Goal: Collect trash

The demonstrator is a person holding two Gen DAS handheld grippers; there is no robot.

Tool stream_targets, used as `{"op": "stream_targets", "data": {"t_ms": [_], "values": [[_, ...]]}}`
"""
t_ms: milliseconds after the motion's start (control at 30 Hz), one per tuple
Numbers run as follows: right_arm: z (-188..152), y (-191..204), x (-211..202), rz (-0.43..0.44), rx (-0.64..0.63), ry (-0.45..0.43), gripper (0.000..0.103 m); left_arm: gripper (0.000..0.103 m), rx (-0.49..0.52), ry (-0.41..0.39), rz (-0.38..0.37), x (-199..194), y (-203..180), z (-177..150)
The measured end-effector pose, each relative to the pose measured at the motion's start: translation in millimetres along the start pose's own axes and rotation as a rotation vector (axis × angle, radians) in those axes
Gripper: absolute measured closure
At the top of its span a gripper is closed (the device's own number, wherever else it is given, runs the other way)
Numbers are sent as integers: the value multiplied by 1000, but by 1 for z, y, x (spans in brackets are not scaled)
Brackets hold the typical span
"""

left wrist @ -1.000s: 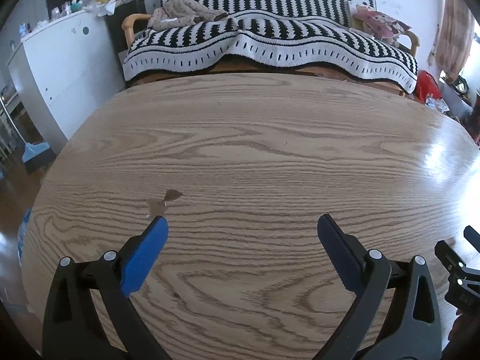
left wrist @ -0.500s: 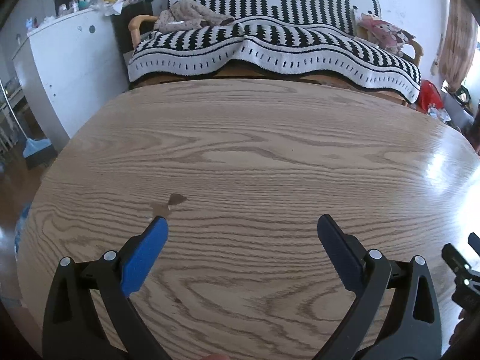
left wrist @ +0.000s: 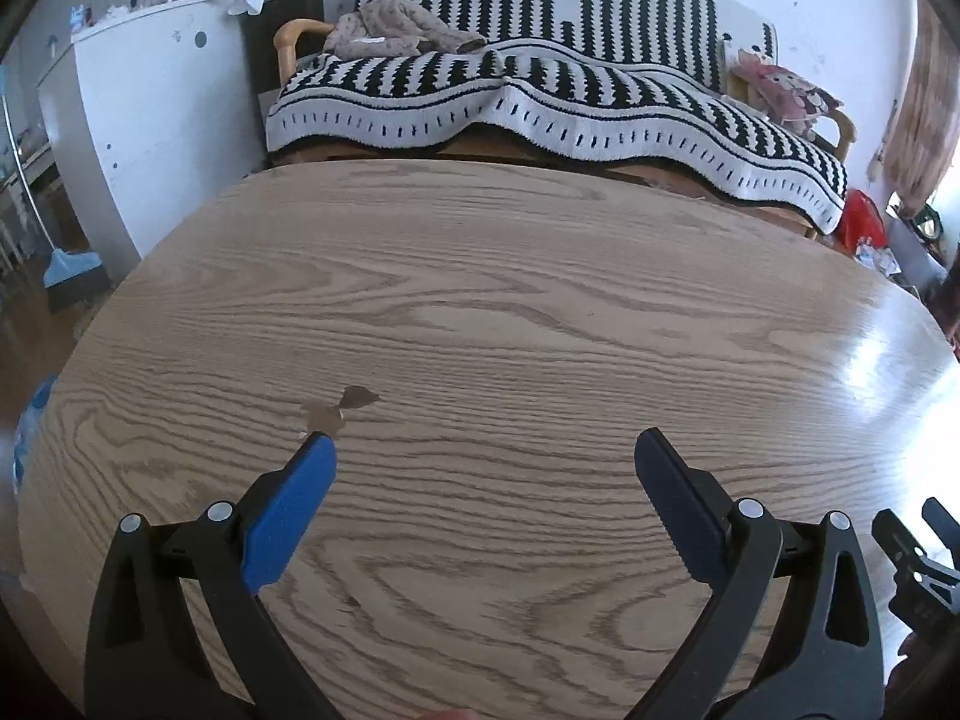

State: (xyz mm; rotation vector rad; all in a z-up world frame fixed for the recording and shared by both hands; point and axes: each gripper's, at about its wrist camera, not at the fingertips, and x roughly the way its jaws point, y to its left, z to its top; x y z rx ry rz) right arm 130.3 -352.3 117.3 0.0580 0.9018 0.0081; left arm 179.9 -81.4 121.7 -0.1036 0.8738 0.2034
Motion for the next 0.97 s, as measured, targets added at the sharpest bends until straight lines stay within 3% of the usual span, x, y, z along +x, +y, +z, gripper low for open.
{"op": "stream_targets", "data": {"t_ms": [167, 300, 433, 967], "values": [[-1, 3, -1, 0, -17, 3, 7, 6, 21, 3, 6, 2, -4, -1], [-1, 3, 0, 1, -13, 7, 7, 6, 11, 20, -38, 4, -6, -1], [-1, 3, 0, 3, -12, 8, 7, 6, 73, 21, -118, 1, -20, -6], [-2, -1, 1, 6, -16, 9, 7, 6, 121, 43, -102, 5, -33, -10]]}}
